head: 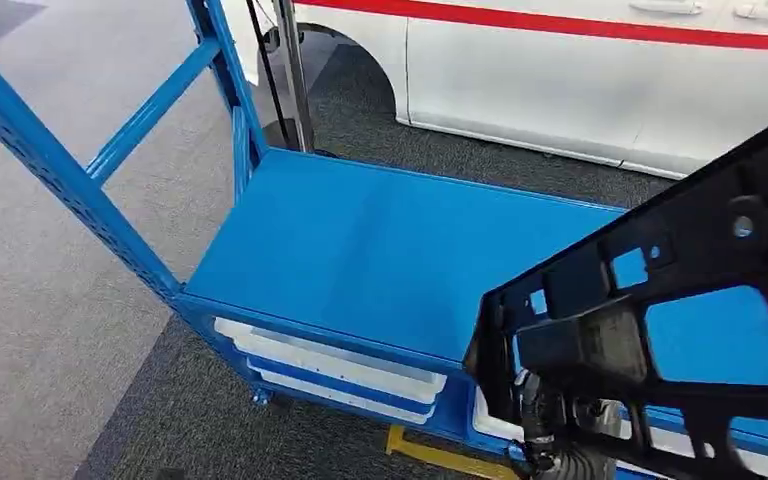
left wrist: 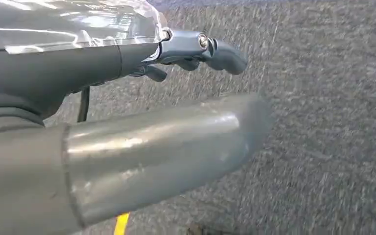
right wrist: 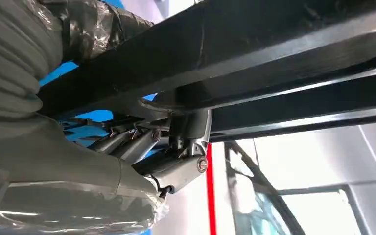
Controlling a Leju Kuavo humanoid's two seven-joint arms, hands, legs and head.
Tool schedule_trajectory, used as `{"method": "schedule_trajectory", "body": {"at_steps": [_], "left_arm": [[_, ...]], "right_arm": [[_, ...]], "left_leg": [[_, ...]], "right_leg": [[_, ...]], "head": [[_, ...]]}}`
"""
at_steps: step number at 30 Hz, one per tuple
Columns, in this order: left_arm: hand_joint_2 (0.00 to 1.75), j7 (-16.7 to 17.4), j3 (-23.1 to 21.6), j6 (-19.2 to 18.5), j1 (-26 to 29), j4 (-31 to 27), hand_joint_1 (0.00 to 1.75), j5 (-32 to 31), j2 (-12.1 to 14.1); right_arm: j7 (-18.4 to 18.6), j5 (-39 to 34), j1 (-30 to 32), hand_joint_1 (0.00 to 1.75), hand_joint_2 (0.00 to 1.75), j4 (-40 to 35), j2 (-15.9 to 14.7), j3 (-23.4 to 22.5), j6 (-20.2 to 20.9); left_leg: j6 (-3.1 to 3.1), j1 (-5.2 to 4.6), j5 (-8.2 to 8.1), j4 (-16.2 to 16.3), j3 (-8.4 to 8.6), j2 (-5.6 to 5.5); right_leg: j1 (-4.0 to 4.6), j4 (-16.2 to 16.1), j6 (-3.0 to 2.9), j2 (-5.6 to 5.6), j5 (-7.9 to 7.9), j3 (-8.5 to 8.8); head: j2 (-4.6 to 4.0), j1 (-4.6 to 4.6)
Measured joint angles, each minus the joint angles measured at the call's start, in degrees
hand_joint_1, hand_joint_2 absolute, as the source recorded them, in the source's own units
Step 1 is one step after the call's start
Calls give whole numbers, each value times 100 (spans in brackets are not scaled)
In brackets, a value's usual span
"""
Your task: Take the parts from the cabinet and place them on the table.
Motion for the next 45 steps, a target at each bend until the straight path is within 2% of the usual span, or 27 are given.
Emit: {"method": "schedule_trajectory", "body": {"at_steps": [1, 3, 4, 5, 6, 7, 9, 10, 13, 15, 16, 18, 19, 20, 22, 24, 25, 26, 29, 30, 32, 34, 35, 37, 38, 39, 45], "left_arm": [[0, 5, 2, 0, -2, 0, 0, -2, -13], [0, 13, 11, 0, -2, 0, 0, -2, -13], [0, 13, 20, 0, 0, 0, 0, -2, -13], [0, 15, 28, 0, 3, 0, 0, -2, -13], [0, 20, 37, 0, 7, 0, 0, -2, -15], [0, 20, 39, 0, 5, 0, 0, -11, -15], [0, 20, 42, 0, -11, 0, 0, -31, -15], [0, 20, 46, -2, -33, 0, 0, -51, -9], [0, -17, 68, -11, -34, 0, 0, -75, -15], [0, -24, 105, -28, -20, 0, 0, -121, -26], [0, -30, 125, -37, -24, 0, 0, -129, -31], [0, -33, 142, -37, -19, 0, 0, -142, -31], [0, -33, 146, -37, -13, 0, 0, -160, -31], [0, -33, 149, -39, -13, 0, 0, -171, -31], [0, -33, 155, -44, -13, 0, 0, -177, -33], [0, -33, 168, -44, -12, 0, 0, -186, -54], [0, -33, 170, -44, -6, 0, 0, -199, -55], [0, -33, 177, -46, 5, 0, 0, -221, -55], [0, -33, 186, -46, -1, 0, 0, -243, -55], [0, -30, 188, -48, 0, 0, 0, -249, -57], [0, -30, 190, -55, -2, 0, 0, -252, -68], [0, -26, 201, -55, -2, 0, 0, -247, -63], [0, -26, 229, -52, -4, 0, 0, -245, -61], [0, -26, 258, -55, -5, 0, 0, -241, -61], [0, -26, 271, -55, -6, 0, 0, -234, -61], [0, -26, 275, -55, -7, 0, 0, -234, -61], [0, -26, 278, -55, -8, 0, 0, -234, -61]], "right_arm": [[-9, 5, 23, 175, 175, 42, 9, 0, 17], [-11, 5, 54, 175, 175, 114, 13, -9, 35], [-11, 7, 72, 175, 175, 154, 13, -15, 39], [-11, 9, 83, 175, 175, 173, 13, -20, 39], [-11, 13, 92, 175, 175, 211, 13, -24, 39], [-11, 33, 97, 175, 175, 235, 13, -31, 39], [-11, 127, 98, 175, 175, 285, 15, -42, 29], [-13, 180, 101, 175, 175, 304, 20, -46, 4], [-11, 315, 130, 175, 175, 342, 33, -57, -164], [-17, 315, 176, 175, 175, 317, 48, -94, -186], [-20, 311, 219, 175, 175, 300, 57, -120, -179], [-20, 289, 258, 175, 175, 280, 63, -184, -131], [-17, 286, 275, 175, 175, 280, 74, -214, -120], [-20, 280, 298, 175, 175, 278, 83, -247, -109], [-20, 256, 342, 175, 175, 276, 113, -323, -44], [-20, 228, 369, 175, 175, 224, 162, -402, 17], [-20, 197, 367, 175, 175, 204, 175, -418, 64], [-22, 108, 369, 175, 175, 178, 207, -463, 213], [-22, -9, 417, 175, 175, 114, 300, -571, 451], [-24, -13, 423, 175, 175, 84, 341, -623, 505], [-28, -17, 428, 175, 175, 44, 407, -684, 529], [-26, -22, 440, 175, 175, 42, 448, -730, 571], [-28, -30, 452, 175, 175, 42, 463, -767, 588], [-26, -33, 481, 175, 175, 42, 490, -813, 592], [-26, -33, 491, 175, 175, 42, 494, -829, 599], [-26, -33, 494, 175, 175, 44, 496, -835, 608], [-26, -33, 497, 175, 175, 44, 498, -837, 608]], "left_leg": [[-4, -6, -242, 245, -88, 1], [-20, -9, -758, 1114, -408, 1], [-22, -10, -932, 1511, -542, 1], [-14, -10, -967, 1674, -570, 1], [4, -11, -881, 1575, -468, 1], [37, -20, -693, 1200, -226, 1], [126, -51, -317, 179, 416, 0], [178, -96, -376, -157, 569, 3], [191, -148, -245, -164, 514, 0], [239, -65, -130, -263, 472, 31], [255, -66, -93, -261, 429, 55], [312, -61, -11, -259, 319, 75], [319, -63, 57, -239, 260, 97], [317, -61, 86, -226, 206, 106], [288, -43, 136, -180, 111, 110], [268, -8, 148, -86, 18, 168], [243, -6, 136, -39, -7, 183], [169, -30, 144, 13, -49, 201], [66, -30, 211, 4, -48, 296], [21, -11, 178, 16, -71, 303], [-9, 0, -300, 386, -210, 153], [-5, -3, -828, 1157, -432, 81], [4, -12, -959, 1478, -502, 68], [55, -26, -762, 1486, -370, 61], [101, -37, -517, 1160, -137, 46], [124, -45, -421, 984, -20, 30], [142, -53, -361, 845, 70, 10]], "right_leg": [[2, -11, -48, -8, 29, -27], [34, -4, -105, -26, 77, -106], [55, 5, -116, -34, 104, -150], [72, 21, -124, -34, 128, -192], [89, 35, -123, -33, 153, -232], [102, 56, -122, -32, 180, -276], [115, 89, -106, -26, 231, -342], [135, 99, -81, -30, 257, -357], [97, 65, 37, -46, 375, -368], [112, 81, 80, -32, 390, -402], [94, 194, 126, -11, 197, -451], [48, 926, 203, -10, -493, -687], [24, 1323, 235, -11, -737, -788], [4, 1589, 258, -12, -847, -820], [-46, 1424, 301, -14, -678, -535], [-81, 468, 341, -99, -304, 158], [-84, 110, 347, -206, -311, 360], [7, 53, 254, -259, -307, 363], [38, 73, 138, -159, -276, 265], [3, 23, 44, -121, -216, 233], [8, 20, -97, -73, -116, 132], [44, 27, -138, 5, -21, 7], [66, 32, -142, 58, 12, -68], [96, 55, -145, 158, 102, -206], [115, 69, -140, 223, 152, -276], [126, 74, -139, 252, 173, -301], [128, 76, -138, 276, 187, -318]], "head": [[0, 0], [0, 0], [0, 0], [0, 0], [0, 0], [0, 0], [0, 0], [0, 0], [0, 2], [0, 2], [0, 7], [0, 13], [0, 11], [0, 11], [0, 9], [0, 11], [0, 11], [0, 1], [0, 0], [0, 2], [0, 2], [0, 0], [0, 2], [0, 2], [0, 0], [0, 2], [0, 2]]}}
